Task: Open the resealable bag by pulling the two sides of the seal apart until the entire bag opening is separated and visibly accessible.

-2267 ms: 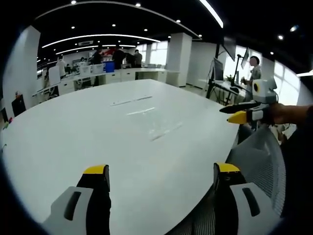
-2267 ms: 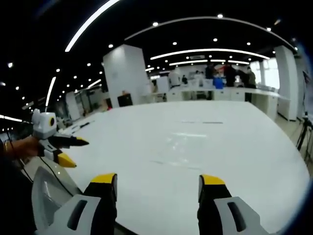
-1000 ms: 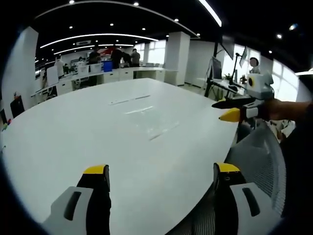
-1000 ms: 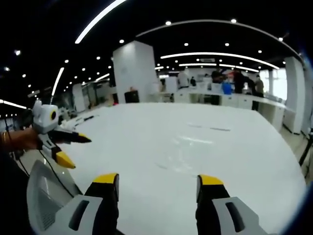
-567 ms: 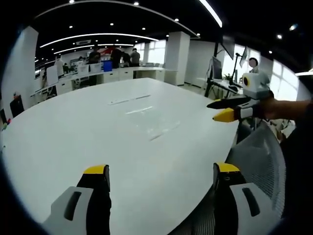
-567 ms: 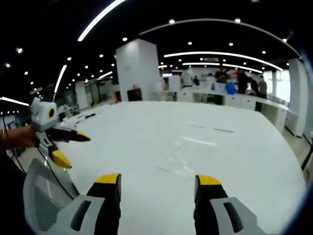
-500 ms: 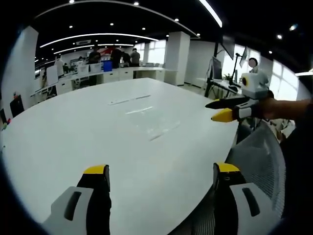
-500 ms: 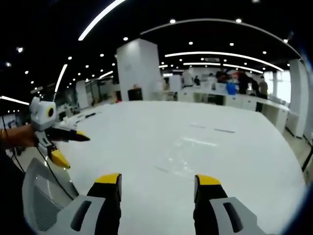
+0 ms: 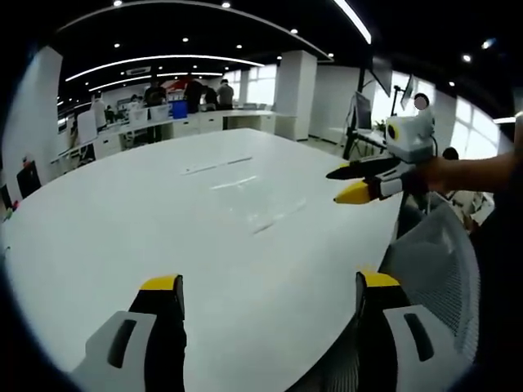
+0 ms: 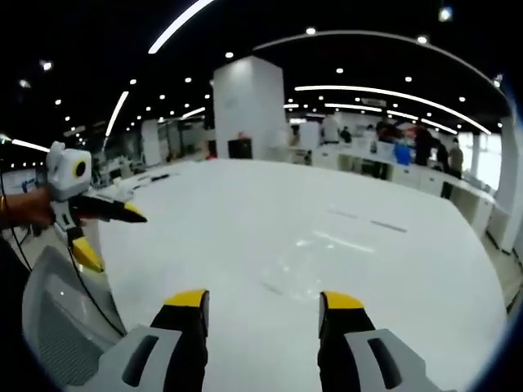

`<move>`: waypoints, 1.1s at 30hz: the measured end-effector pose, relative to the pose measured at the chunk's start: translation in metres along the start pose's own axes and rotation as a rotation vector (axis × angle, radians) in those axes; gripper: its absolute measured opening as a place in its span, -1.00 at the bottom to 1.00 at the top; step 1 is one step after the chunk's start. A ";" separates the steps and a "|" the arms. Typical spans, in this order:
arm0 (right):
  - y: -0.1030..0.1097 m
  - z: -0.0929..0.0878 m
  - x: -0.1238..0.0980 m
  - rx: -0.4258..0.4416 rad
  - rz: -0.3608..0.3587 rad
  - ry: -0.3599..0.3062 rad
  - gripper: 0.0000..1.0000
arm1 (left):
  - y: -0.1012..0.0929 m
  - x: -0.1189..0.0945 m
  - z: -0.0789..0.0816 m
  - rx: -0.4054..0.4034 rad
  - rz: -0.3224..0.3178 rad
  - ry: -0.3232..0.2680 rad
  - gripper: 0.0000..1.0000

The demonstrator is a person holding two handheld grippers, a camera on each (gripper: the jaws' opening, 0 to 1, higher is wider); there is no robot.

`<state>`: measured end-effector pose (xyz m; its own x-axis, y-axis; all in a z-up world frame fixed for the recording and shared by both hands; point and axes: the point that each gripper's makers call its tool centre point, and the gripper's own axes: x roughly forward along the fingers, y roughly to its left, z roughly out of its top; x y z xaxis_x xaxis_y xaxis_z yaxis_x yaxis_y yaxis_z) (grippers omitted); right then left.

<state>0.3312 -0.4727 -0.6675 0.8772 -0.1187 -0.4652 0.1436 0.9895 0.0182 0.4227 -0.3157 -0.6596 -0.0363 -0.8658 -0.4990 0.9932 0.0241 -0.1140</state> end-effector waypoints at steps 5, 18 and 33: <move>-0.002 -0.003 0.022 -0.023 0.027 0.028 0.02 | 0.004 -0.006 -0.003 0.000 0.022 0.003 0.70; 0.009 -0.012 0.076 -0.083 0.088 0.096 -0.11 | 0.009 -0.005 -0.006 -0.040 0.043 -0.007 0.67; -0.012 -0.049 0.120 -0.106 0.074 0.228 -0.36 | 0.017 -0.003 0.009 -0.039 0.050 -0.039 0.65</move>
<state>0.4121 -0.4946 -0.7667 0.7558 -0.0358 -0.6538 0.0237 0.9993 -0.0273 0.4409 -0.3169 -0.6525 0.0187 -0.8817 -0.4715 0.9885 0.0871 -0.1237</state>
